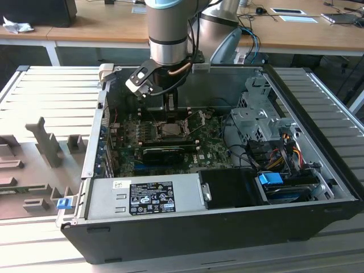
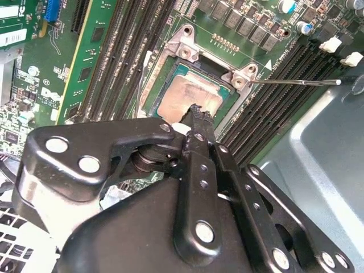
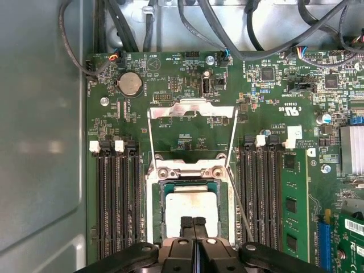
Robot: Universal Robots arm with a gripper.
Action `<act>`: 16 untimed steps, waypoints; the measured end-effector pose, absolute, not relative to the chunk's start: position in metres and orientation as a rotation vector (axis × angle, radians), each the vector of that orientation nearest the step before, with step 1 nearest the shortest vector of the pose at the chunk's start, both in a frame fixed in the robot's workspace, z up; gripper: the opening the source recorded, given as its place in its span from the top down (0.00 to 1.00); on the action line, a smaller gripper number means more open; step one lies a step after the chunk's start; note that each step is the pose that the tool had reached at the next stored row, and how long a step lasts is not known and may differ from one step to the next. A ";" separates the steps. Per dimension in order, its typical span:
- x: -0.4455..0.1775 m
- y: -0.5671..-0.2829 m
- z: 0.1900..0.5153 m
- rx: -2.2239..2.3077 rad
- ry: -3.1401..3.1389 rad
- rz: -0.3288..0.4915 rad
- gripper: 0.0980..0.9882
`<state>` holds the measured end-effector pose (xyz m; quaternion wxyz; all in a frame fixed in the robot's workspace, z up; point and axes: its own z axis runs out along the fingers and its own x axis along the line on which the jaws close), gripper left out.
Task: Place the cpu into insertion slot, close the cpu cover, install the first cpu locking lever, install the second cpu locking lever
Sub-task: 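Close the cpu cover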
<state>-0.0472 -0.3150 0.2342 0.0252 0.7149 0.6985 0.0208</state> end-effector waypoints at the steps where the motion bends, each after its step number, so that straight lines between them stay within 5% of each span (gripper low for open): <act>1: -0.047 -0.315 0.234 2.210 2.160 0.064 0.99; 16: -0.037 -0.316 0.239 2.214 2.163 0.057 0.99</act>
